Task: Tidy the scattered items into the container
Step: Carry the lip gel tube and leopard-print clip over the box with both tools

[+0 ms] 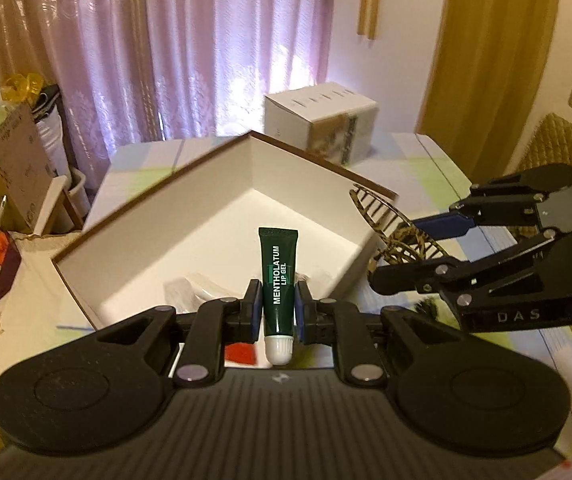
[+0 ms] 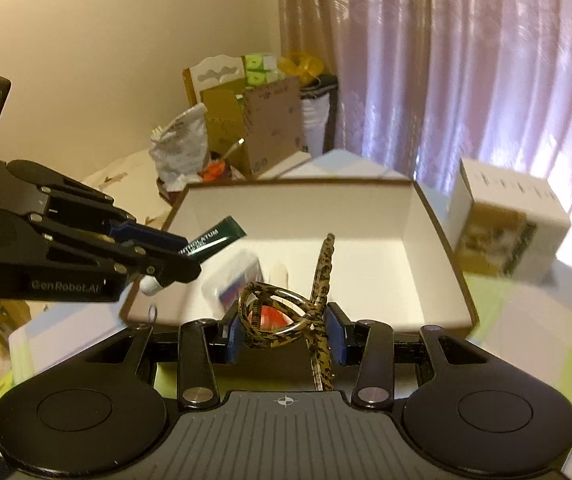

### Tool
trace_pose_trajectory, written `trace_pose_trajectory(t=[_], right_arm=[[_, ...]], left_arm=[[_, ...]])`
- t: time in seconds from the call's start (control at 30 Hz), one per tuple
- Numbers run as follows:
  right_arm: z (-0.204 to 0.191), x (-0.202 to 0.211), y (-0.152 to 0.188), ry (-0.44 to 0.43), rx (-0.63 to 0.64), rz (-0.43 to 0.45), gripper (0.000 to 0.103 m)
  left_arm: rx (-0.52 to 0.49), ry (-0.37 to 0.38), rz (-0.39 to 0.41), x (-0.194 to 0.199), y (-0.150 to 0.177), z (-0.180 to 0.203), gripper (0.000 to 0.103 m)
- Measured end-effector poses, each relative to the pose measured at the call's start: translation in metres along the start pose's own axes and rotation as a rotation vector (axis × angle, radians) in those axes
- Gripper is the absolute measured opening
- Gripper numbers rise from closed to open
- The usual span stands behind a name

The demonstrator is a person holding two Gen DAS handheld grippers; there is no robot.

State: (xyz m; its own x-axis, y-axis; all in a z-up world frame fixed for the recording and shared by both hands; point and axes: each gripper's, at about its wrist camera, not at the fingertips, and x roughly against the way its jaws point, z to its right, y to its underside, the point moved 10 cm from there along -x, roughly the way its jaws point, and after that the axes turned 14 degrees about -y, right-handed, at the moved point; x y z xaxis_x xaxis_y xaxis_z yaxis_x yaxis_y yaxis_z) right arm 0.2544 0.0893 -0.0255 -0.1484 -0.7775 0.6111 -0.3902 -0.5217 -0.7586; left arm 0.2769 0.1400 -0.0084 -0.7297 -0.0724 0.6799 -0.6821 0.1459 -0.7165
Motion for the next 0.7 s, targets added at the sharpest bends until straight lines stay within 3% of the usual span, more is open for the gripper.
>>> trace_pose_trajectory(t=[0.37, 0.7], right_arm=[[0.044, -0.057, -0.058, 0.008, 0.037, -0.008, 0.039], [0.110, -0.115, -0.041, 0.031, -0.012, -0.133, 0.039]], left_arm=[[0.043, -0.023, -0.006, -0.057, -0.043, -0.030, 0.012], [0.081, -0.005, -0.094, -0.131, -0.054, -0.033, 0.012]])
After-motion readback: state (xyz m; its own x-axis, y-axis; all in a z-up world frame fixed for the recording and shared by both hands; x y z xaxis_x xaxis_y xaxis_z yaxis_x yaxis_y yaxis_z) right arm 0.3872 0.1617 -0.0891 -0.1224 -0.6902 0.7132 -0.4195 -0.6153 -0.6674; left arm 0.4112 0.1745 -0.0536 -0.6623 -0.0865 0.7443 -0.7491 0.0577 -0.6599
